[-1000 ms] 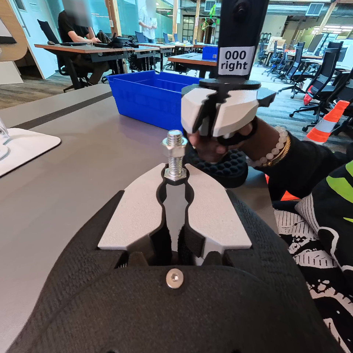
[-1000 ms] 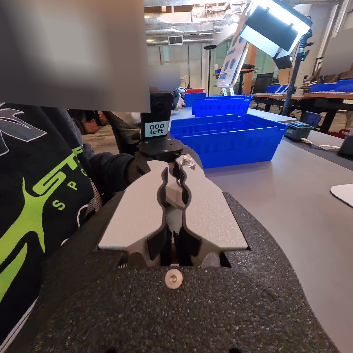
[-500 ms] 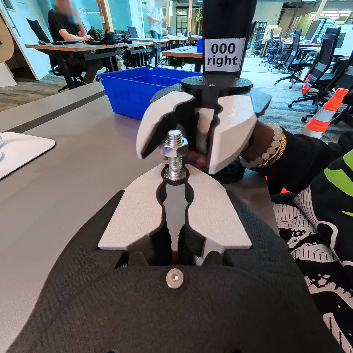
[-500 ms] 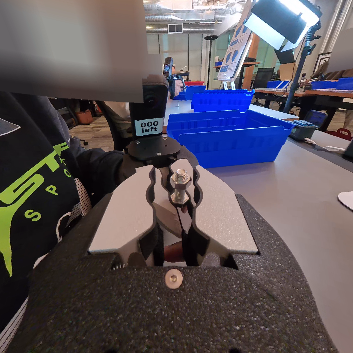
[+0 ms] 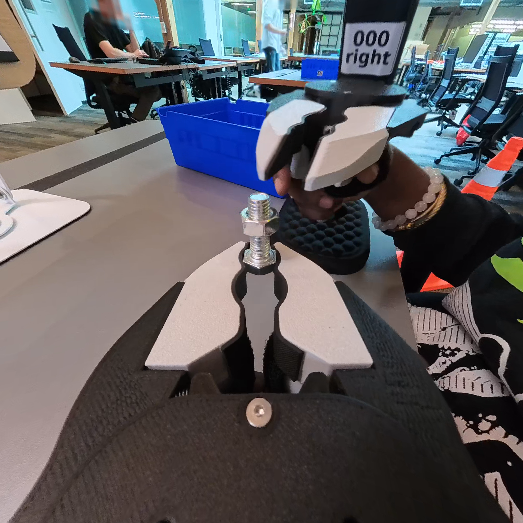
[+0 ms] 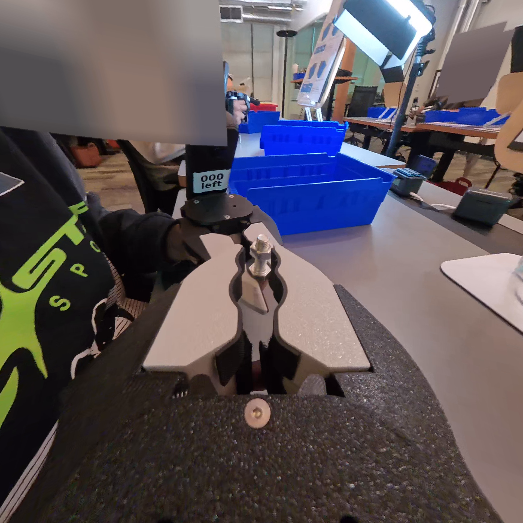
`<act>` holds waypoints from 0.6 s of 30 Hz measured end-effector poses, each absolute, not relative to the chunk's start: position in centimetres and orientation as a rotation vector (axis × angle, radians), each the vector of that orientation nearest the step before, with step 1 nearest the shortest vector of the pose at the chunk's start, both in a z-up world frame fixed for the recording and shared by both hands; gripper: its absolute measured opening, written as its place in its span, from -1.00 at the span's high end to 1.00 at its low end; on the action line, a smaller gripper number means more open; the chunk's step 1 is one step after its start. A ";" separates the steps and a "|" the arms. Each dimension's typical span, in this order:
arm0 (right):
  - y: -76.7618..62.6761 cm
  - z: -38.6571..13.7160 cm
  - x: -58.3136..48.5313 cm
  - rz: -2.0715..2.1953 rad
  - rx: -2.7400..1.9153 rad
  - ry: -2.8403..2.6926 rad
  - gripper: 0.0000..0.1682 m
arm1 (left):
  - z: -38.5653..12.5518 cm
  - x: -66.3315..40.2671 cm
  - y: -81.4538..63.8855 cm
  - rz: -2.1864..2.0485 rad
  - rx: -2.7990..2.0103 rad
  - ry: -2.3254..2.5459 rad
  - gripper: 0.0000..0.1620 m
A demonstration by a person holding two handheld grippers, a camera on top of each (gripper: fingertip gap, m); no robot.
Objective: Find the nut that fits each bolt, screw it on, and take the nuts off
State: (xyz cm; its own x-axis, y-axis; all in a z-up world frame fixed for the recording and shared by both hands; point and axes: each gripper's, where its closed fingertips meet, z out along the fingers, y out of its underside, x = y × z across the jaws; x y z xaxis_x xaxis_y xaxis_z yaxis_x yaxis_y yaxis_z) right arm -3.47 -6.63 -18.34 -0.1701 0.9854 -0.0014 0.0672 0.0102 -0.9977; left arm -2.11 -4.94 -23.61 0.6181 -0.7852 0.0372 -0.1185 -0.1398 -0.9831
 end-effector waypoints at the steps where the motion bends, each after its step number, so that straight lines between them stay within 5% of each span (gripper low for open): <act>1: -6.7 -18.3 -3.8 1.286 -1.181 -1.396 0.80 | -23.6 -2.1 -5.0 -0.686 -1.634 0.764 0.82; 13: -6.7 -19.1 -4.9 1.181 -1.246 -1.500 0.88 | -23.9 -1.9 -5.0 -0.660 -1.637 0.789 0.82; 18: -3.1 -17.5 -2.4 1.071 -1.329 -1.362 0.89 | -23.3 -2.6 -4.5 -0.671 -1.628 0.708 0.41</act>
